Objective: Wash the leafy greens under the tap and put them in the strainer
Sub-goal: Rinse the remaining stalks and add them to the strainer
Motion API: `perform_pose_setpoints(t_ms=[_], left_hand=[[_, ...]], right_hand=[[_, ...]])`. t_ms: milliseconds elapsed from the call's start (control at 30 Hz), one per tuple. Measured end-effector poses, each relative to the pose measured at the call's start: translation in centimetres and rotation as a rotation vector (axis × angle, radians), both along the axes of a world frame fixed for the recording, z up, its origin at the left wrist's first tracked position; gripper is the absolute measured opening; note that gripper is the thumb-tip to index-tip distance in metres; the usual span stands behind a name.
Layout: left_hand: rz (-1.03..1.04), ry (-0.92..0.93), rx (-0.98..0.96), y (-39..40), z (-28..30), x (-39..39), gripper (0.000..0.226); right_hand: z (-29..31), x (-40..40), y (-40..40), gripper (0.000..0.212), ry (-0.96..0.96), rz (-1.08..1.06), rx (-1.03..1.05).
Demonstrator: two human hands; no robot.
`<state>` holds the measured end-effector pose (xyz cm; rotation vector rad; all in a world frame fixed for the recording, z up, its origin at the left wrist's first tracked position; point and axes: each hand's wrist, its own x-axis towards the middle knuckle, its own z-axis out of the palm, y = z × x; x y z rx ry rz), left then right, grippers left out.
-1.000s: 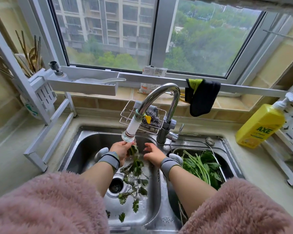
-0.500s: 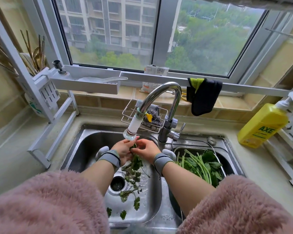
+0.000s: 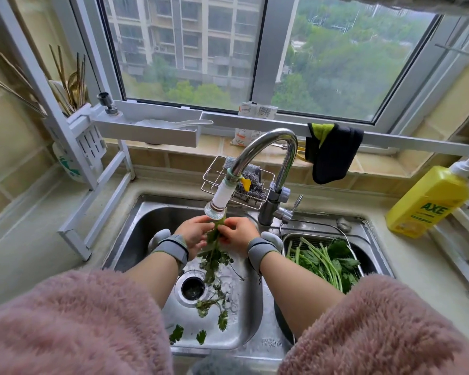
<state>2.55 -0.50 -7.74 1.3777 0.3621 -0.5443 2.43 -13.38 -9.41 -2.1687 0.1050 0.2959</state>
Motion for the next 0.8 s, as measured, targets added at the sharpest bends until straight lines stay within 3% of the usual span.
perform_pose_setpoints(t_ms=[200,500,633,800], left_hand=[[0.075,-0.128,0.252,2.6,-1.4,0.3,0.003],[0.061,-0.132,0.233,1.9,-1.8,-0.4,0.019],[-0.095,-0.058,0.268,0.8,-2.1,-1.3,0.020],[-0.263,-0.037,0.265,-2.8,-2.0,-2.2,0.022]], right_hand=[[-0.5,-0.5,0.6,0.026,-0.002,-0.051,-0.015],[0.2,-1.5,0.5,0.028,0.029,-0.076,0.001],[1.0,-2.6,-1.3,0.020,0.064,-0.085,-0.098],[3.6,-2.7,-5.5,0.032,0.081,-0.224,-0.182]])
